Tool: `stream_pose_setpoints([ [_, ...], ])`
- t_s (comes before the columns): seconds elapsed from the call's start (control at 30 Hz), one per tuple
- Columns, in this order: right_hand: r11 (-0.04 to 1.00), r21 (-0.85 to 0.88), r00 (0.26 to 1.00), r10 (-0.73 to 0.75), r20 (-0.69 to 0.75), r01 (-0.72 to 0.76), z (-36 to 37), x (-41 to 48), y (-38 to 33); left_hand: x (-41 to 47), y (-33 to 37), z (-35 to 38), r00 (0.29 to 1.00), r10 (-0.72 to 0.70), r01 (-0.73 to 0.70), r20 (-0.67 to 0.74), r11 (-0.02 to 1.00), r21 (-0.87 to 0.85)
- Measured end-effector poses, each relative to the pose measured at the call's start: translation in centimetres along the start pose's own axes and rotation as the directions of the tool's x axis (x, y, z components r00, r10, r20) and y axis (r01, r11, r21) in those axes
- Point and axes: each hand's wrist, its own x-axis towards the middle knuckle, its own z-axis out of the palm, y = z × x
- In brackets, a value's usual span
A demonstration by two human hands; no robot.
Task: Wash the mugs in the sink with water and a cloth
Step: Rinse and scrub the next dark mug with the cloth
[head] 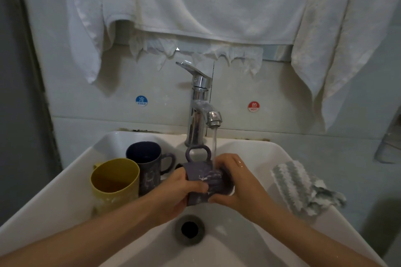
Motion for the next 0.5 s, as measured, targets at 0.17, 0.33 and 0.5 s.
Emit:
stream_pose_setpoints([
  [0.17,0.999,0.021,0.999,0.026,-0.033,-0.026,0.3,0.0,-0.1,0.0,-0.1,0.1,1.0,-0.003,0.002,-0.017,1.0,-0.014],
  [0.33,0.998,0.057,0.997,0.038,-0.074,-0.034,0.6,0.1,0.2,0.1,-0.4,0.2,0.999,0.025,-0.026,-0.037,0.998,-0.049],
  [0.5,0.987,0.111,0.981,0.129,-0.146,-0.113,0.8,0.1,0.9,0.2,-0.2,0.2,0.997,0.06,-0.063,-0.044,0.996,-0.065],
])
